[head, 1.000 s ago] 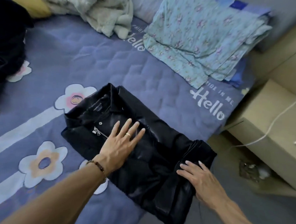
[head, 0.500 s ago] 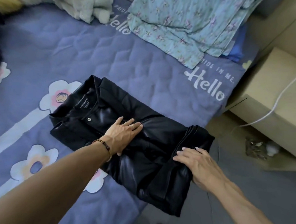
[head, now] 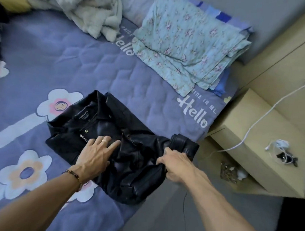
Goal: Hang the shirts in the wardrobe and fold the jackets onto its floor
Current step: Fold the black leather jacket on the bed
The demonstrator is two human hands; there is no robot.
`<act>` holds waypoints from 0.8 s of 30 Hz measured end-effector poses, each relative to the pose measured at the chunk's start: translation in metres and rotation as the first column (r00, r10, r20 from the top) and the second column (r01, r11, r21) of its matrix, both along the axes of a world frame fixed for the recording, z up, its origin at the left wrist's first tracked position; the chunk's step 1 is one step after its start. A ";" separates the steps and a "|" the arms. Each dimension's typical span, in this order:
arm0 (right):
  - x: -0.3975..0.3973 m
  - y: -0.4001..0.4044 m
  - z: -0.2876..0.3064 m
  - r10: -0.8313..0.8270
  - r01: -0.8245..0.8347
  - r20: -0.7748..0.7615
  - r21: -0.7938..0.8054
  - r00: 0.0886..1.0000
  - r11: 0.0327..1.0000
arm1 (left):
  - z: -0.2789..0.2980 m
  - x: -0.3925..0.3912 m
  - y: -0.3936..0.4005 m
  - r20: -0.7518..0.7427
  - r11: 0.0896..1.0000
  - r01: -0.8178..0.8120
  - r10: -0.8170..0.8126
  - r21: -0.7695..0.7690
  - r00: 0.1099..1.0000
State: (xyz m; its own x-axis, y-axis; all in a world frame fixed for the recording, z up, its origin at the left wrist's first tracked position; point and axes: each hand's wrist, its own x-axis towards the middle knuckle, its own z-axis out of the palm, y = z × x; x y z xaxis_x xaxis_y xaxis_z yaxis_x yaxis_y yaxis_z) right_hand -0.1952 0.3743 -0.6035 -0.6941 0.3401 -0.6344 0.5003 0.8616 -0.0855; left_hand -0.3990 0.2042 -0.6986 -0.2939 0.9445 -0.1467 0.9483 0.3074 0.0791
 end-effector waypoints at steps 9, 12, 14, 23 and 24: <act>-0.201 -0.022 0.078 0.108 -0.113 0.324 -0.003 0.940 0.994 | 0.071 -0.044 -0.059 0.938 0.613 -0.723 0.310 -0.320 -0.153; -0.259 -0.030 0.057 0.191 -0.189 0.289 -0.038 0.938 0.981 | 0.077 -0.048 -0.071 0.949 0.547 -0.780 0.244 -0.304 -0.198; -0.282 -0.030 0.034 0.202 -0.184 0.243 -0.093 0.949 0.979 | 0.061 -0.052 -0.078 0.939 0.506 -0.820 0.327 -0.267 -0.105; -0.286 0.056 -0.059 0.032 -0.093 -0.397 -0.135 0.917 0.986 | -0.015 -0.045 -0.050 0.858 -0.040 -0.954 0.426 -0.298 -0.286; -0.287 0.068 -0.065 -0.101 -0.014 -0.410 -0.269 0.906 0.963 | -0.019 -0.044 -0.042 0.856 -0.092 -0.952 0.419 -0.291 -0.302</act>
State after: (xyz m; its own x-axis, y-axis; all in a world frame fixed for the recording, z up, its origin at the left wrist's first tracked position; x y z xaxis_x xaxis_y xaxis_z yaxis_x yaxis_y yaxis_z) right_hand -0.4818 0.4427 -0.6689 -0.9019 0.2394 -0.3594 0.4050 0.7578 -0.5116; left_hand -0.4435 0.1617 -0.7172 -0.8046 -0.0773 -0.5888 -0.5822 0.2978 0.7565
